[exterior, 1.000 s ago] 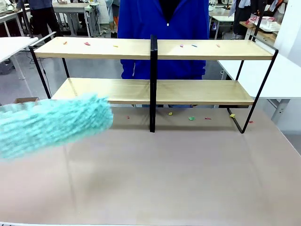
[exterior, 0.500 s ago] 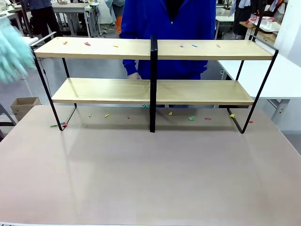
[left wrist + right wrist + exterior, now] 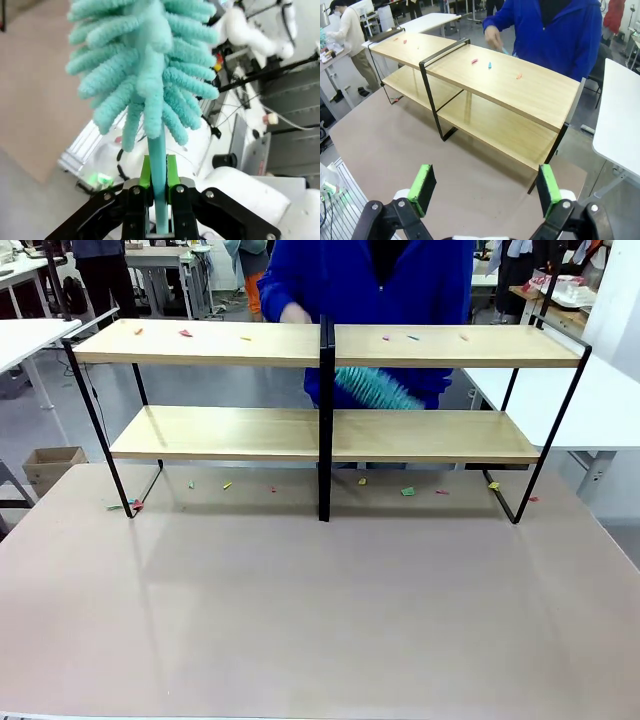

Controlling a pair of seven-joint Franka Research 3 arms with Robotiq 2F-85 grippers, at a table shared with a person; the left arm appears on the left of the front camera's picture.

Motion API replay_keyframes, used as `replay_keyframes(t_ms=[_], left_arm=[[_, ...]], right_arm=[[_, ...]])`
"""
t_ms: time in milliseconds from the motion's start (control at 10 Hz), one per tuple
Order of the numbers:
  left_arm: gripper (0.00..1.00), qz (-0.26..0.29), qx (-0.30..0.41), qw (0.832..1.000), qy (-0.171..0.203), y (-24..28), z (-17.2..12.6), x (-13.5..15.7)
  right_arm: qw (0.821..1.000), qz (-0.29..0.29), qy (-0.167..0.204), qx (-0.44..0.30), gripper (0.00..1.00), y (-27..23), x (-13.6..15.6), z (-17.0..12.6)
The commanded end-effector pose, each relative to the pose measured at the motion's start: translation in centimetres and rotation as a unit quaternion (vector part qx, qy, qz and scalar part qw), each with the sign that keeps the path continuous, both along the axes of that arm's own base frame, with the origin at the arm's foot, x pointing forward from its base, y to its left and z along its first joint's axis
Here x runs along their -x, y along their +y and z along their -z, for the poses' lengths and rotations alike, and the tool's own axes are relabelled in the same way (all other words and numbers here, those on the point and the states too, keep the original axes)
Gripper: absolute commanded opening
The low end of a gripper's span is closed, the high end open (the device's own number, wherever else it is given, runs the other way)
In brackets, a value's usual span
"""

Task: Clean the shelves.
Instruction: Clean a randomly selected level of the Shelf with the Duster, then clean another randomly selected level of the Shelf with the Duster.

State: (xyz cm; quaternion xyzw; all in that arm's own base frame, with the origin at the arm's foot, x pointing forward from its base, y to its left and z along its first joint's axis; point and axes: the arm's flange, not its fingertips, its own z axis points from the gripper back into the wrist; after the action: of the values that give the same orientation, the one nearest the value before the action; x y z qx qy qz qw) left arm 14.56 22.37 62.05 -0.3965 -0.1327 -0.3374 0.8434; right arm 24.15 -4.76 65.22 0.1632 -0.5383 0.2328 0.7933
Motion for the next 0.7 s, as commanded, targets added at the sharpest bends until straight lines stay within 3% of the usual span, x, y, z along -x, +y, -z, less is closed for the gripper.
replay_keyframes(t_ms=[0,600], left_arm=[[0.13,0.035,-0.015,0.999,-0.020,-0.60,-0.63,1.05],[0.13,0.035,-0.015,0.999,-0.020,-0.60,-0.63,1.05]], right_arm=[[1.000,0.000,0.000,-0.001,1.00,0.09,-0.03,-0.05],[1.000,0.000,0.000,-0.001,1.00,0.09,-0.03,-0.05]])
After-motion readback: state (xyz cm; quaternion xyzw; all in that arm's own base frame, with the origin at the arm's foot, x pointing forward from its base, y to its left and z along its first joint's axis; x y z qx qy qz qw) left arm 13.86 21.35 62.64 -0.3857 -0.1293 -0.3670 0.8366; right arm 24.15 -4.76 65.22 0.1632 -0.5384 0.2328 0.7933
